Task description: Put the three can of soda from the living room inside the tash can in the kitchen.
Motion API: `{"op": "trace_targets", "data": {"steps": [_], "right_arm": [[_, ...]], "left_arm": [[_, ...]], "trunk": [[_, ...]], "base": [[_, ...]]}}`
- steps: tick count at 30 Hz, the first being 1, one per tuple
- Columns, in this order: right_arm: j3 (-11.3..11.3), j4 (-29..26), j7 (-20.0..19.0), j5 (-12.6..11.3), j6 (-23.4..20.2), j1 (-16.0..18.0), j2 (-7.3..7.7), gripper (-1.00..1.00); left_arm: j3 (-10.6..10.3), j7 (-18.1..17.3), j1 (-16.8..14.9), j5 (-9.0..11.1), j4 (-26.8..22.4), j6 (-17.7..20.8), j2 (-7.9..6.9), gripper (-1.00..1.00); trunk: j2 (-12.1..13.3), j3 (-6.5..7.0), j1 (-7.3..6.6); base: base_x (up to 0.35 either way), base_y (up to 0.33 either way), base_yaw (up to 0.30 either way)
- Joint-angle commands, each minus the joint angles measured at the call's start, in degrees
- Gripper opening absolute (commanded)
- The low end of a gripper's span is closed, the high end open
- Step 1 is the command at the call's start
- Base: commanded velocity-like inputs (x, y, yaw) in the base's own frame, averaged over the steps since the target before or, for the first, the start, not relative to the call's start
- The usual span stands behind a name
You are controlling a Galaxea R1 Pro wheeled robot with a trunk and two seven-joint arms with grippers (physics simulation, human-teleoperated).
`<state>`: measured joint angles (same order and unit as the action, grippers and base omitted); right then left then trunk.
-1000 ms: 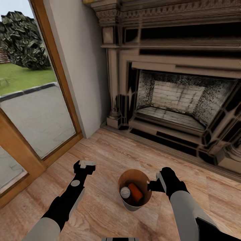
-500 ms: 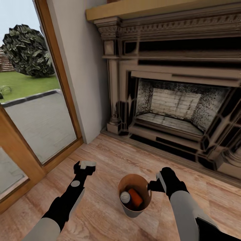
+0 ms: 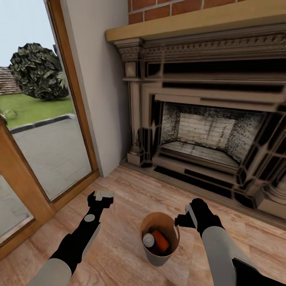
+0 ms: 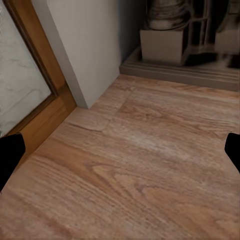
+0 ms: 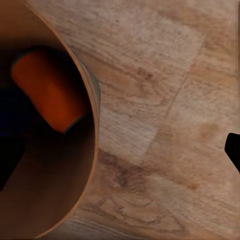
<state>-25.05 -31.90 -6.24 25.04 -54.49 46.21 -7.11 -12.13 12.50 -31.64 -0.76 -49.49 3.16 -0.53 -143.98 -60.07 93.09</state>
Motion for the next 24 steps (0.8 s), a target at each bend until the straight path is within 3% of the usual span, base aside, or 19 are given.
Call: {"op": "trace_targets", "data": {"steps": [1,24], "right_arm": [[0.0,0.0,0.0,0.0,0.0,0.0,0.0,1.0],[0.0,0.0,0.0,0.0,0.0,0.0,-0.01,1.0]], "left_arm": [[0.0,0.0,0.0,0.0,0.0,0.0,0.0,1.0],[0.0,-0.1,0.0,0.0,0.0,0.1,0.0,1.0]], "trunk": [[0.0,0.23,-0.02],[0.3,5.32,-0.61]], "base": [[0.0,0.0,0.0],[0.0,0.0,0.0]]}}
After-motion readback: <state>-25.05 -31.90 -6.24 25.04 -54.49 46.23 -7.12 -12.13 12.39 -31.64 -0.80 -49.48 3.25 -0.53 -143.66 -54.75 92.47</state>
